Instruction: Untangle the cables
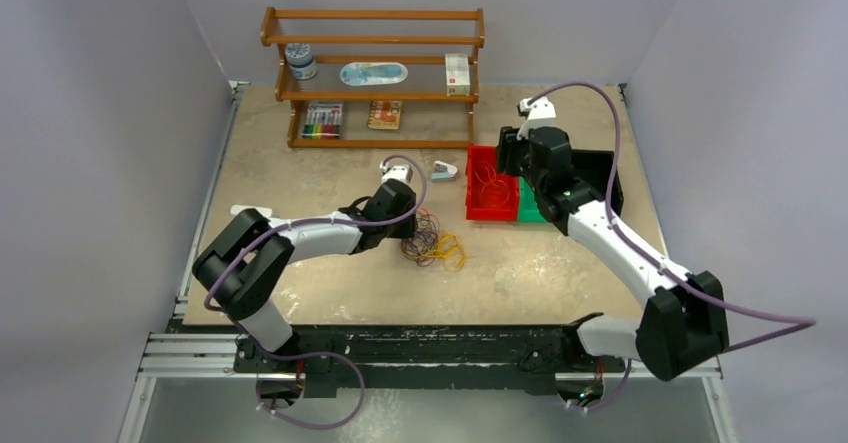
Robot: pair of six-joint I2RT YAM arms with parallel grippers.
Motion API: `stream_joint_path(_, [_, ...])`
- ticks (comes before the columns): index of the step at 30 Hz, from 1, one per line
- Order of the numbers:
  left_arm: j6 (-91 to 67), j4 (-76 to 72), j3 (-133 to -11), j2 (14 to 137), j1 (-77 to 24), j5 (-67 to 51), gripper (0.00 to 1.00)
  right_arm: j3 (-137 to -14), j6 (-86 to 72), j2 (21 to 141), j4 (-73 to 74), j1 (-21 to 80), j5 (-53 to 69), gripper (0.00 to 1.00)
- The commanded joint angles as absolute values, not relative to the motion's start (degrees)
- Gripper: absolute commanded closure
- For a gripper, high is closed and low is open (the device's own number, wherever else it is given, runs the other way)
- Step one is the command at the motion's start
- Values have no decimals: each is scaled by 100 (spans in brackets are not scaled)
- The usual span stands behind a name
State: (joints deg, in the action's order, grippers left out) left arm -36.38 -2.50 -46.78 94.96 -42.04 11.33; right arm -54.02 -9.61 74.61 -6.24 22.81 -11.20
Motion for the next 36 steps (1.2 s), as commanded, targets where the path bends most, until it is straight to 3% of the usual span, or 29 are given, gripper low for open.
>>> stream_joint_path(1, [-3540, -322, -4688, 8999, -4209, 1215, 64, -5126, -1008, 6912, -1247, 2265, -828, 47])
stream_joint_path(8, [-3477, -360, -4685, 8647, -4209, 1203, 63, -4823, -1032, 6605, -1587, 2263, 364, 46])
stream_joint_path(17, [-3402, -408, -4589, 8898, -4205, 1042, 63, -5412, -839, 7655, -899, 2297, 2266, 47])
stream_joint_path(36, [-3489, -862, -4201, 9258, -4237, 800, 65, -6162, -1280, 10006, -773, 2999, 2663, 52])
